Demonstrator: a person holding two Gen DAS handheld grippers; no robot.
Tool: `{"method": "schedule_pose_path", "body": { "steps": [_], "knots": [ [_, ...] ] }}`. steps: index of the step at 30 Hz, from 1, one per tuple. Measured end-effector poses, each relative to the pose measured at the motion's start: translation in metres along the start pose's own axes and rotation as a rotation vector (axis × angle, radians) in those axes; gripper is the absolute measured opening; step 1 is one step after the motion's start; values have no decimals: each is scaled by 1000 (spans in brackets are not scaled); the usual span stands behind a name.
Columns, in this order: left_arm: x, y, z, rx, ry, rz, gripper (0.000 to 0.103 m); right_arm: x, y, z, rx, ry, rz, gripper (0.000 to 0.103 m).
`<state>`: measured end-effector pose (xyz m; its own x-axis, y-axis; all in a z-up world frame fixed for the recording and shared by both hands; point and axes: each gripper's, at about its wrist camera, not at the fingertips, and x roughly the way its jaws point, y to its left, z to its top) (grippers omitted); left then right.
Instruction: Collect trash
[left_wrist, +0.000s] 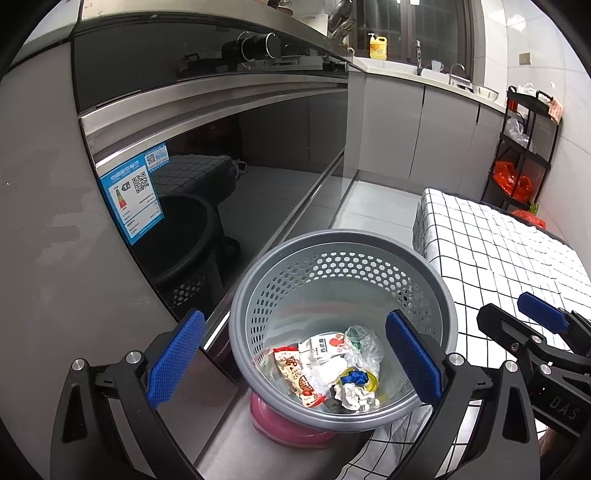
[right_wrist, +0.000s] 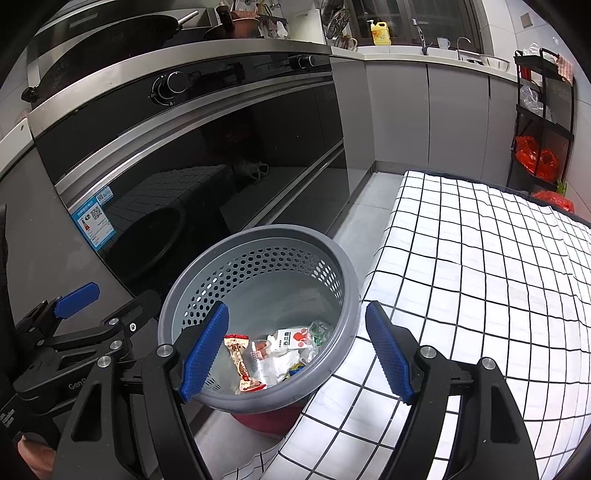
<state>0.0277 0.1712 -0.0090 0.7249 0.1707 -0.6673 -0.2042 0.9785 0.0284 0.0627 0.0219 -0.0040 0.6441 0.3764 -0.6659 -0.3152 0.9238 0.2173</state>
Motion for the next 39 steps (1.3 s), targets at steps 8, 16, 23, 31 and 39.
{"method": "schedule_pose_path", "body": {
  "steps": [8,16,23,31,39],
  "knots": [
    [1,3,0,-12,3,36,96,0,0,0,0,-1,-2,73],
    [-1,5,0,-13,-13,45,96,-3,3,0,0,-4,3,73],
    [3,5,0,-19,10,42,97,-3,5,-1,-2,-3,5,73],
    [6,8,-1,-32,24,47,96,-3,5,-1,0,-3,6,73],
    [6,7,-1,-31,24,45,97,-3,5,-1,-1,-4,6,73]
  ]
}}
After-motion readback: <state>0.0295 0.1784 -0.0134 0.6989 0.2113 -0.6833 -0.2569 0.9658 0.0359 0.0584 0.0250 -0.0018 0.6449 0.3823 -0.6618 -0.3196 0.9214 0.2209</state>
